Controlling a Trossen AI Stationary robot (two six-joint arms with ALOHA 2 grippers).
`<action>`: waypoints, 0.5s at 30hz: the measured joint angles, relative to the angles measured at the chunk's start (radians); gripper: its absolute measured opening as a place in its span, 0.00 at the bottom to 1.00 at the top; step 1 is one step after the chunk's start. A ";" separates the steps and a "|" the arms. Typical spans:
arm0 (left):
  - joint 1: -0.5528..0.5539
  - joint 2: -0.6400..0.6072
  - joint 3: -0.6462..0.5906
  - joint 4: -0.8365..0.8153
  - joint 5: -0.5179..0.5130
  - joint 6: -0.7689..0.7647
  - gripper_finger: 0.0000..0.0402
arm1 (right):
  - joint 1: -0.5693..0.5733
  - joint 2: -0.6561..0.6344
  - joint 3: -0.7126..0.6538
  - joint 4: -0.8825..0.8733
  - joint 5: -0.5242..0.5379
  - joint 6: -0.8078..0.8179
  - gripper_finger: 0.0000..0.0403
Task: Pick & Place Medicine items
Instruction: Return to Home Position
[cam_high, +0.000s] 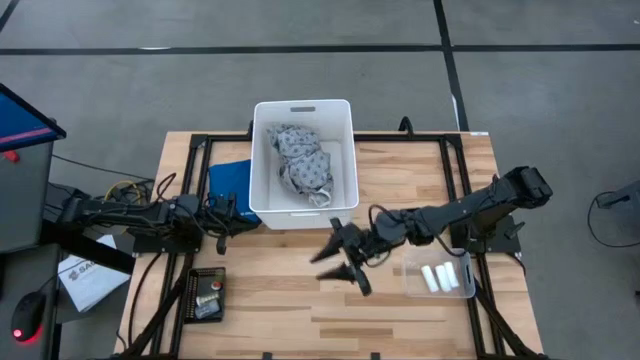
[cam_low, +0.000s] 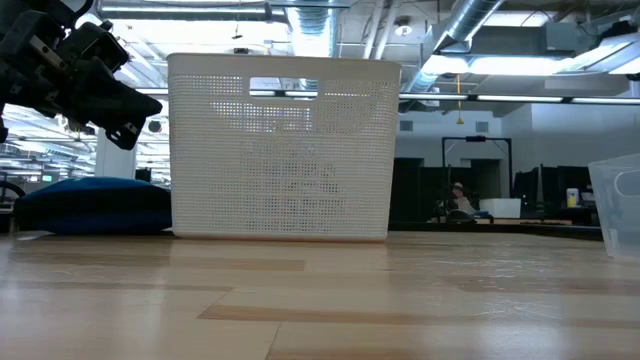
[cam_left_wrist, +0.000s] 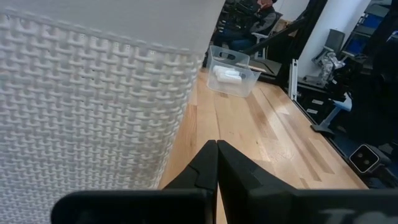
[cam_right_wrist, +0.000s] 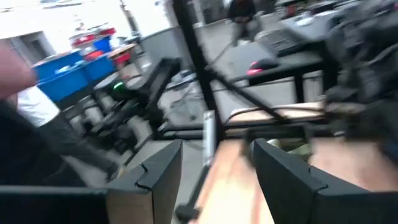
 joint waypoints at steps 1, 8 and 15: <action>0.000 0.000 0.000 0.000 0.000 0.000 0.00 | 0.013 -0.007 -0.032 0.029 -0.010 0.001 0.48; 0.000 0.004 0.000 0.005 0.001 0.000 0.00 | 0.118 -0.103 -0.351 0.348 -0.015 0.015 0.48; 0.000 0.004 0.000 0.002 0.001 0.000 0.00 | 0.181 -0.322 -0.638 0.419 0.105 -0.054 0.48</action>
